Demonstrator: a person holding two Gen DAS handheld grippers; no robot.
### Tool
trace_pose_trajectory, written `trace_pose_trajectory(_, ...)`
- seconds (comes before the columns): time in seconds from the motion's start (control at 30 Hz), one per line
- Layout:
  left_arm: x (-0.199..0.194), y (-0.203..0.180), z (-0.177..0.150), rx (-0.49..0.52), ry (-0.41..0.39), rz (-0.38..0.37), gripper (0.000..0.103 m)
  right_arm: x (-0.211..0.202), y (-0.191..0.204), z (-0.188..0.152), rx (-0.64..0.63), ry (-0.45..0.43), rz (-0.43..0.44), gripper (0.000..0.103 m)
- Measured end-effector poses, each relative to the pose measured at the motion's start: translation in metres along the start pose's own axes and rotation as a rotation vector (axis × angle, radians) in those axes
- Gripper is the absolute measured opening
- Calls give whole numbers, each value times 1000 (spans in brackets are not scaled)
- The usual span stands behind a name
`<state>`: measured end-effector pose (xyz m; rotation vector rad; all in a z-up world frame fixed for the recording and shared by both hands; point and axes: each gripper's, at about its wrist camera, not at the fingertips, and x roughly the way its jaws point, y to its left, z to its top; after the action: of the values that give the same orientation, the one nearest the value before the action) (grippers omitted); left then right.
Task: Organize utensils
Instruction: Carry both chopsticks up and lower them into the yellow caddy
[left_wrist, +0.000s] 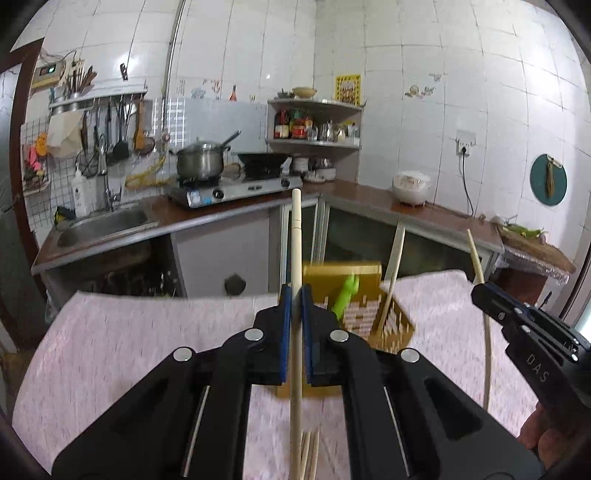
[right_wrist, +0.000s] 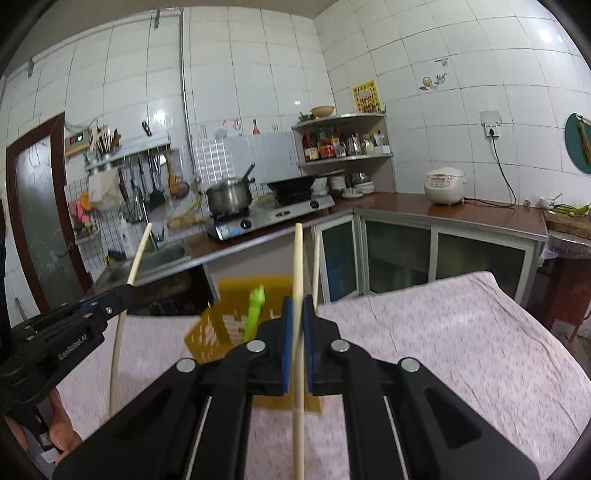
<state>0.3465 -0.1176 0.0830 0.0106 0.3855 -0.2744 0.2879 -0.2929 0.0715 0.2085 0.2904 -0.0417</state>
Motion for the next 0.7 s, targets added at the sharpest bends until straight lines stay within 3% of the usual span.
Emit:
trace_pose_trajectory(0.33,55,-11,68,-11,-61,-48,4,54,4,63,35,-114,61,6)
trace_pose_trajectory(0.7,105,-6,65,-54,-61,-108,4,100,11,67,23,-170,98,6)
